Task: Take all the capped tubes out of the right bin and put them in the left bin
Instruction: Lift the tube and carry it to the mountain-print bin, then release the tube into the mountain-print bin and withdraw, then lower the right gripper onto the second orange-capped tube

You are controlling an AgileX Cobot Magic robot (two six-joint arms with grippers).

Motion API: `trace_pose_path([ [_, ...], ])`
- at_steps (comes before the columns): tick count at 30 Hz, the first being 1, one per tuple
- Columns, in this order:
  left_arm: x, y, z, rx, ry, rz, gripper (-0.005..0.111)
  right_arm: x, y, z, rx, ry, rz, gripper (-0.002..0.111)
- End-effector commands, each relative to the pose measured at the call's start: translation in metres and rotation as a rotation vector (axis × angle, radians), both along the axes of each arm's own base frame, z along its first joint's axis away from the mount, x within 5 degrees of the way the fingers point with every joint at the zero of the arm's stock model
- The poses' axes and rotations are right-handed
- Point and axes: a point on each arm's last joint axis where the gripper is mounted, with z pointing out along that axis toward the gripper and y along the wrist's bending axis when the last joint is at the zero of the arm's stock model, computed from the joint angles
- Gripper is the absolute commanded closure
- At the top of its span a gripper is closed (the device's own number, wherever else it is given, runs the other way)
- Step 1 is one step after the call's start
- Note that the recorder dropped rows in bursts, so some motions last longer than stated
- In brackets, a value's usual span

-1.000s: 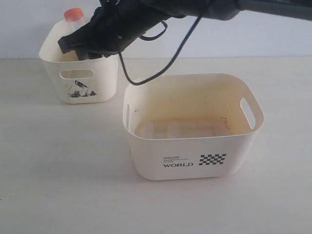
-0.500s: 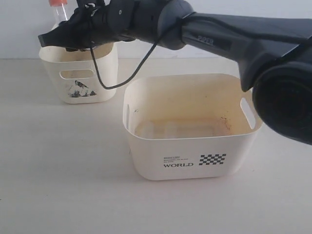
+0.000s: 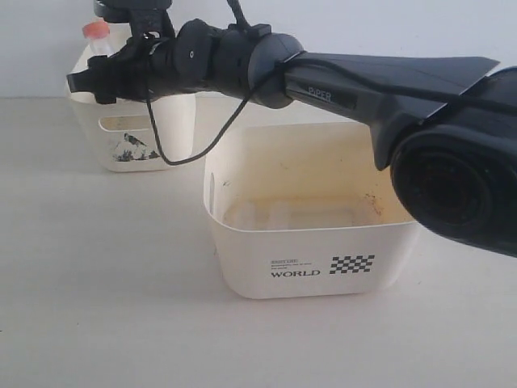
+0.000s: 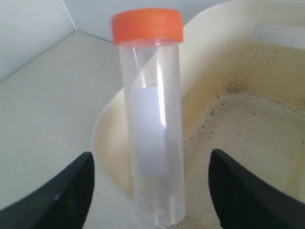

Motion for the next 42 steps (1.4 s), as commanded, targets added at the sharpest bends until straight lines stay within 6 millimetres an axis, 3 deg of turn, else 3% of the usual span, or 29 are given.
trace_pose_path([
  [1,0.0,0.0,0.001,-0.007,-0.003,0.002,0.102,0.004,-0.002,0.006,0.057,-0.005,-0.041,0.048],
  [3,0.0,0.0,0.001,-0.007,-0.003,0.002,0.102,0.004,-0.002,0.006,0.057,-0.005,-0.041,0.059],
  [7,0.0,0.0,0.001,-0.007,-0.003,0.002,0.102,-0.002,-0.002,0.014,0.071,0.056,-0.026,0.07],
  [11,0.0,0.0,0.001,-0.007,-0.003,0.002,0.102,-0.015,-0.005,0.037,0.007,0.078,0.057,0.105],
  [12,0.0,0.0,0.001,-0.007,-0.003,0.002,0.102,-0.019,-0.006,0.045,-0.016,0.067,0.085,0.108],
  [18,0.0,0.0,0.001,-0.007,-0.003,0.002,0.102,-0.06,-0.025,0.097,-0.18,0.174,0.245,0.108],
  [21,0.0,0.0,0.001,-0.007,-0.003,0.002,0.102,-0.081,-0.053,0.117,-0.295,0.265,0.149,0.109],
  [24,0.0,0.0,0.001,-0.007,-0.003,0.002,0.102,-0.103,-0.083,0.125,-0.389,0.382,0.012,0.109],
  [27,0.0,0.0,0.001,-0.007,-0.003,0.002,0.102,-0.117,-0.105,0.123,-0.394,0.452,-0.147,0.109],
  [30,0.0,0.0,0.001,-0.007,-0.003,0.002,0.102,-0.128,-0.127,0.095,-0.354,0.631,-0.304,0.109],
  [36,0.0,0.0,0.001,-0.007,-0.003,0.002,0.102,-0.124,-0.145,0.057,-0.116,0.886,-0.367,0.109],
  [42,0.0,0.0,0.001,-0.007,-0.003,0.002,0.102,-0.122,-0.16,0.024,-0.116,0.968,-0.425,0.109],
])
